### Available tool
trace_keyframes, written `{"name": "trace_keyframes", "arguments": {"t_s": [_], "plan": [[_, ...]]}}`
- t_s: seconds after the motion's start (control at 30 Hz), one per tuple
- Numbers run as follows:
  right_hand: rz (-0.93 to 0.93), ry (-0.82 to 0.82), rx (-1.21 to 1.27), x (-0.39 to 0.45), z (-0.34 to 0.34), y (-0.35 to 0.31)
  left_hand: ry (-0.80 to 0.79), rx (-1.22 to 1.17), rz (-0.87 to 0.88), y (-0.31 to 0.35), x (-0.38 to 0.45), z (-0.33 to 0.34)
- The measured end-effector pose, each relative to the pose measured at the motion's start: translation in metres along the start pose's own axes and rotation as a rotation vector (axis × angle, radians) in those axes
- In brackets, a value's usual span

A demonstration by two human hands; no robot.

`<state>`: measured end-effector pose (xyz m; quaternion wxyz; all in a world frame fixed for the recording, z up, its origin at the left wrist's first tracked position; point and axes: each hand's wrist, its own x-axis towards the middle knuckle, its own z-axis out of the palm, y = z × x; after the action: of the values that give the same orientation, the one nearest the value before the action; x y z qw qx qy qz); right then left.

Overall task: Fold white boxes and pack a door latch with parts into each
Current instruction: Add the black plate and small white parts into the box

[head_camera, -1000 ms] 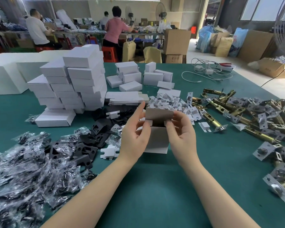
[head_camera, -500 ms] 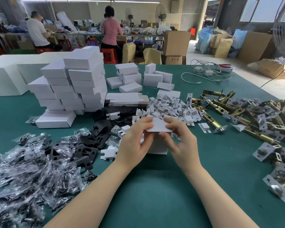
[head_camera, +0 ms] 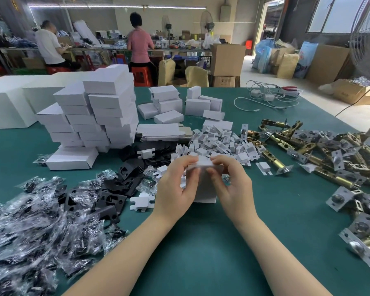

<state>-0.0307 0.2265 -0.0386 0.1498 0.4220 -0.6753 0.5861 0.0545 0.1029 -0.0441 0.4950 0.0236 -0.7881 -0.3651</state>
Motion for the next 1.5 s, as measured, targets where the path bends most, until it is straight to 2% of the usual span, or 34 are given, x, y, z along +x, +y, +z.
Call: {"name": "trace_keyframes", "arguments": {"t_s": [0.1, 0.23, 0.57, 0.9, 1.07, 1.17, 1.27, 1.4, 1.5], "plan": [[0.024, 0.033, 0.040, 0.002, 0.001, -0.003, 0.039, -0.065, -0.064, 0.003, 0.003, 0.001], [0.032, 0.072, 0.086, 0.004, 0.003, -0.008, 0.061, -0.105, -0.062, 0.003, 0.004, 0.003], [0.034, 0.014, 0.108, 0.005, -0.003, -0.007, 0.050, -0.136, -0.031, 0.002, 0.003, -0.001], [-0.048, -0.005, 0.017, 0.004, -0.007, 0.000, -0.032, -0.005, 0.052, -0.005, -0.001, -0.007], [0.030, -0.105, 0.003, -0.006, -0.001, 0.003, -0.109, 0.101, 0.080, -0.004, 0.001, -0.006], [0.039, -0.107, -0.030, -0.010, 0.002, 0.006, -0.146, 0.175, 0.111, -0.003, 0.002, -0.007], [0.201, -0.161, 0.005, -0.015, 0.002, 0.011, -0.160, 0.204, 0.091, 0.005, 0.005, -0.009], [0.365, -0.271, 0.004, -0.013, 0.001, 0.018, -0.363, 0.352, 0.009, 0.024, 0.029, -0.015], [0.392, -0.300, 0.023, -0.012, 0.001, 0.018, -0.563, 0.541, 0.073, 0.039, 0.056, -0.016]]}}
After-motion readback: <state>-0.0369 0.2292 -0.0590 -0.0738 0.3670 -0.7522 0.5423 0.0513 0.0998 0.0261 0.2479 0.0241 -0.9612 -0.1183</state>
